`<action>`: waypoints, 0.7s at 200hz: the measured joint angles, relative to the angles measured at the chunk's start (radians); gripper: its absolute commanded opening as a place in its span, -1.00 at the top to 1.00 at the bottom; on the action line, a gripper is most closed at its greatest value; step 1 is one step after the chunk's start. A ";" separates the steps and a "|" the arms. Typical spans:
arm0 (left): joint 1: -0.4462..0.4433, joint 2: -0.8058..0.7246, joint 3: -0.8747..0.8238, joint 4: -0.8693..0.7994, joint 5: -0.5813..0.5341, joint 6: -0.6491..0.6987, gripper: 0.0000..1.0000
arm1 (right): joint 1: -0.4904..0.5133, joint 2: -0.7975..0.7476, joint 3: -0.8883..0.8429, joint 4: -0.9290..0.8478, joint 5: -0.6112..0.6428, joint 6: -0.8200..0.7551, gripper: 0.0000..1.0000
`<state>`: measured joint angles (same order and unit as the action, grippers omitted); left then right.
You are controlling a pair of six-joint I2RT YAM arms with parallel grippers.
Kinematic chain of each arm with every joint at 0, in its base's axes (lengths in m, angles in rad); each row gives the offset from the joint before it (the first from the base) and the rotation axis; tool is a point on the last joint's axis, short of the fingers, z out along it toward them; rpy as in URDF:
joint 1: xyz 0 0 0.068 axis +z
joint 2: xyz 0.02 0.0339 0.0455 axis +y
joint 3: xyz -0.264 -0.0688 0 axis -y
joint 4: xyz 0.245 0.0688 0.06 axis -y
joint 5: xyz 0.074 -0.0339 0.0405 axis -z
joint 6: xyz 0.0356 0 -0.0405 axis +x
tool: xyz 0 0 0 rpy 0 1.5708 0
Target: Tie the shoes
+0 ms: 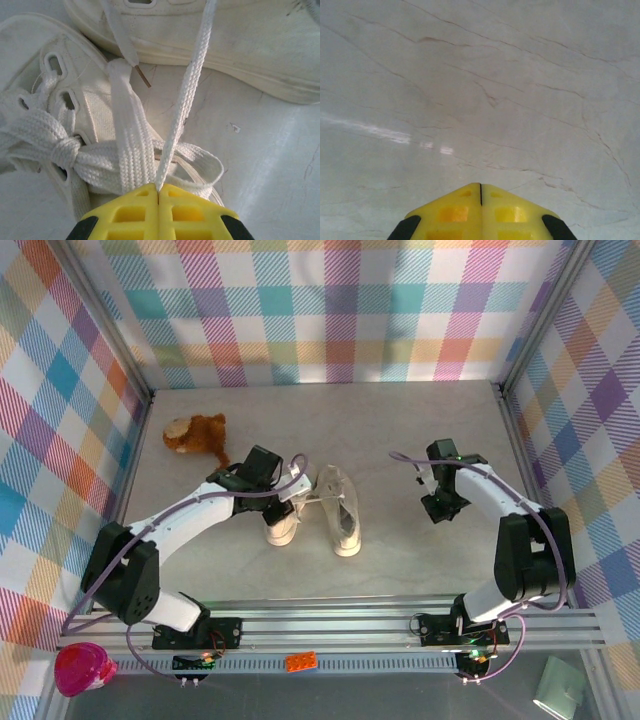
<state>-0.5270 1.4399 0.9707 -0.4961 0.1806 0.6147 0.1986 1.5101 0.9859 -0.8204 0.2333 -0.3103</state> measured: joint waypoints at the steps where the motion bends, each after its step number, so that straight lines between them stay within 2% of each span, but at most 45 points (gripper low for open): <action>1: 0.000 -0.001 0.000 0.000 0.000 -0.001 1.00 | 0.003 -0.003 0.000 0.002 -0.008 -0.004 0.72; 9: -0.001 -0.003 -0.002 0.001 0.008 -0.006 1.00 | 0.021 -0.024 -0.002 0.023 -0.060 -0.017 0.48; 17: -0.001 -0.002 -0.001 0.004 0.016 -0.012 1.00 | 0.042 -0.054 -0.004 0.052 -0.123 -0.025 0.35; 34: -0.001 0.009 0.002 0.005 0.032 -0.025 1.00 | 0.074 -0.129 -0.003 0.138 -0.276 0.020 0.23; 53: -0.002 0.032 0.011 0.010 0.042 -0.039 1.00 | 0.081 -0.144 0.043 0.215 -0.405 0.134 0.26; 71: -0.003 0.052 0.023 0.009 0.046 -0.051 1.00 | 0.103 -0.061 0.154 0.236 -0.470 0.261 0.26; 96: -0.008 0.062 0.031 0.010 0.046 -0.055 1.00 | 0.179 0.108 0.303 0.244 -0.537 0.424 0.08; 140: -0.012 0.063 0.031 0.012 0.045 -0.055 1.00 | 0.300 0.304 0.401 0.201 -0.602 0.641 0.00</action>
<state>-0.5392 1.5024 1.0016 -0.4839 0.2260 0.5602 0.4984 1.8137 1.3865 -0.6197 -0.3691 0.3305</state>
